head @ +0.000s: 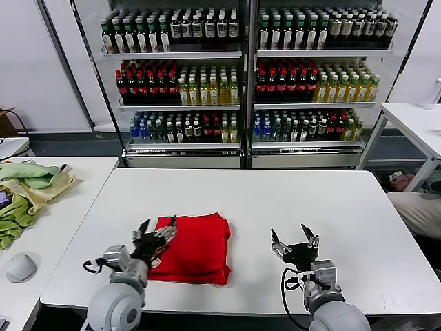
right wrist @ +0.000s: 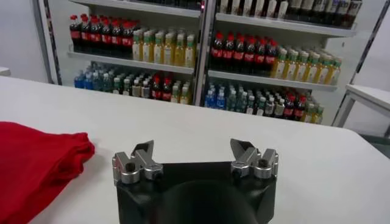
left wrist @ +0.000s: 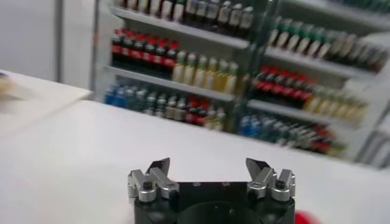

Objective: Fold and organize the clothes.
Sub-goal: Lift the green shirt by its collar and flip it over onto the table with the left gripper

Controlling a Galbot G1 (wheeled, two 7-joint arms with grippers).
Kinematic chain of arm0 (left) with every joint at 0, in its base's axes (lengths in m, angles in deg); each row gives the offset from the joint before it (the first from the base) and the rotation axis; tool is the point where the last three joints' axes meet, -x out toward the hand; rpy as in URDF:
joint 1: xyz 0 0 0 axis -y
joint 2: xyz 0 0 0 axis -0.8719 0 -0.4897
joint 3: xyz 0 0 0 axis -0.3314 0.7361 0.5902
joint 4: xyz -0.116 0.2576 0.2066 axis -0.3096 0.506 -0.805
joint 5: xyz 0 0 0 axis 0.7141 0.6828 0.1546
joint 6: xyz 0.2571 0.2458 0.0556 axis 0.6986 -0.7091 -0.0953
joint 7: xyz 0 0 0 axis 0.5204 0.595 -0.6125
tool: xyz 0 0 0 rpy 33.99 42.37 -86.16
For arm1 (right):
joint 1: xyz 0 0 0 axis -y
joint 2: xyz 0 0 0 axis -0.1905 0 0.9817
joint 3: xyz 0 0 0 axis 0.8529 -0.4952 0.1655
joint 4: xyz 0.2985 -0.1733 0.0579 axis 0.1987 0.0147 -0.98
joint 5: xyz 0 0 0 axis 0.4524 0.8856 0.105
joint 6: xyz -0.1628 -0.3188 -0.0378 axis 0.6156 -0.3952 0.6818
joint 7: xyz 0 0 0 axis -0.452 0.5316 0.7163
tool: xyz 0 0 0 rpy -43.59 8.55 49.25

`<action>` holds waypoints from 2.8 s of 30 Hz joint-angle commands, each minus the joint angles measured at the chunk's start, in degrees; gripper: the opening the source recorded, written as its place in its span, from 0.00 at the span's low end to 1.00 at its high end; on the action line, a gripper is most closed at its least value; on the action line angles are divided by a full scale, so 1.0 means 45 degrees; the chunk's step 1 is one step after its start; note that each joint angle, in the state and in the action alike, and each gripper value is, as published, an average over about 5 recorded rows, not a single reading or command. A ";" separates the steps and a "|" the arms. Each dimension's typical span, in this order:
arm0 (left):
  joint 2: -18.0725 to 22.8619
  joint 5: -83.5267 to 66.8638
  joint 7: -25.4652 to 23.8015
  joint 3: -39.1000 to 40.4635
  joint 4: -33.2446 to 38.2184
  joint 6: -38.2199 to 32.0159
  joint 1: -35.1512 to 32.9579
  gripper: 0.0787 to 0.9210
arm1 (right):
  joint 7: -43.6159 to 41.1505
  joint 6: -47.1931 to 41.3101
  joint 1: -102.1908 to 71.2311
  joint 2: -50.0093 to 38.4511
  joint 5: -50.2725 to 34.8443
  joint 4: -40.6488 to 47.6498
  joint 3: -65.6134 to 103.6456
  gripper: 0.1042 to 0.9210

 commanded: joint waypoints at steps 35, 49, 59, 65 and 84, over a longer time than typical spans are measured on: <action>-0.0058 -0.2034 -0.2168 -0.0619 -0.1645 0.0489 -0.0639 0.42 | -0.0048 0.0166 0.0116 0.0155 0.0009 0.0024 -0.0032 0.88; -0.2816 -0.3753 -0.1449 -0.5256 0.1874 0.1751 -0.0999 0.06 | -0.0046 0.0225 -0.0002 0.0101 -0.0034 -0.0117 0.0250 0.88; -0.3988 -0.4708 -0.1313 -0.6387 0.1924 0.1938 -0.0476 0.06 | -0.0155 0.0406 -0.0089 -0.0099 -0.0343 -0.0066 0.0813 0.88; -0.0425 -0.0608 -0.2076 0.1072 0.3026 0.1918 0.0179 0.06 | -0.0128 0.0410 -0.0206 -0.0129 -0.0365 -0.0058 0.0972 0.88; 0.2562 0.1234 -0.0400 0.5061 -0.1237 0.1566 0.3485 0.06 | -0.0064 0.0395 -0.0495 0.0144 -0.0119 -0.0126 0.1010 0.88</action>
